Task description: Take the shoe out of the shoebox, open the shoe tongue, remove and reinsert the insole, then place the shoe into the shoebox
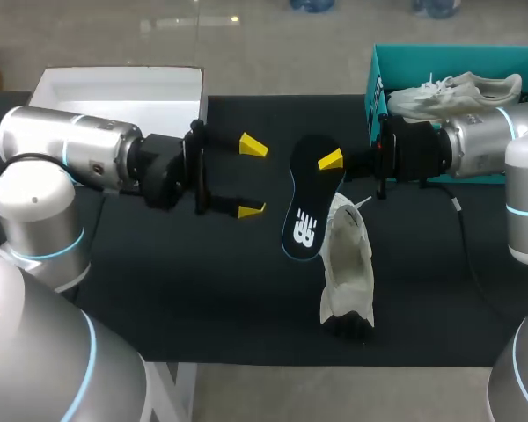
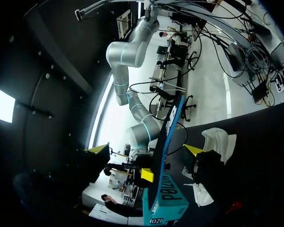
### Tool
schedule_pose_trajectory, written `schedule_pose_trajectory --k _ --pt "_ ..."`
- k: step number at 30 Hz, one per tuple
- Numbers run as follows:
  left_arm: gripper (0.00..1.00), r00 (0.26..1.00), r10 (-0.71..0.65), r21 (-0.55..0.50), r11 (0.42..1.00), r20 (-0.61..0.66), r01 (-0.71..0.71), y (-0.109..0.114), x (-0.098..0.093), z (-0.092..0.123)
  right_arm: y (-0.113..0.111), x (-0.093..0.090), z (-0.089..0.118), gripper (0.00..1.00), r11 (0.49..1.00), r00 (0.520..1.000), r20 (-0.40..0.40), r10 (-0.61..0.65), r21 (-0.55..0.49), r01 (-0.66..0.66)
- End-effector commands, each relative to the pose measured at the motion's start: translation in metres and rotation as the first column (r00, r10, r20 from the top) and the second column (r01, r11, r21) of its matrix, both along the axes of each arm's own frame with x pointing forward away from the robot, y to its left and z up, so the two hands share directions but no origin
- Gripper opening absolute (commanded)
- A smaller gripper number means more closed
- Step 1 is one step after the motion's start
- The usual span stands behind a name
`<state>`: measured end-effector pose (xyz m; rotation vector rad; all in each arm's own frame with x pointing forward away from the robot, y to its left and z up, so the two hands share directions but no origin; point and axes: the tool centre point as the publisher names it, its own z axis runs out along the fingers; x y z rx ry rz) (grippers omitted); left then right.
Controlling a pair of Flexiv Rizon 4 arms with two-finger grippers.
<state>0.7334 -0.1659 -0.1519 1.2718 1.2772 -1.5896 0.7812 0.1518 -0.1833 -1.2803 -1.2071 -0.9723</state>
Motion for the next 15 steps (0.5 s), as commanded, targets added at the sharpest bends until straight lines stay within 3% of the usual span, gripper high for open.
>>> schedule_pose_trajectory --k 1,8,15 --pt "1.0 1.0 0.01 -0.014 1.0 0.002 -0.01 -0.013 -0.012 -0.008 0.0 -0.001 0.001 0.0 1.0 1.0 -0.001 -0.001 -0.004 0.001" --pt "1.0 1.0 0.028 0.024 0.999 0.009 -0.028 -0.026 -0.024 -0.015 0.0 -0.001 0.001 0.0 1.0 1.0 -0.001 -0.001 -0.004 0.001" --pt "1.0 0.998 0.058 0.037 0.998 0.013 -0.058 -0.041 -0.014 -0.009 0.0 -0.001 0.001 0.0 1.0 1.0 -0.001 -0.001 -0.004 0.001"
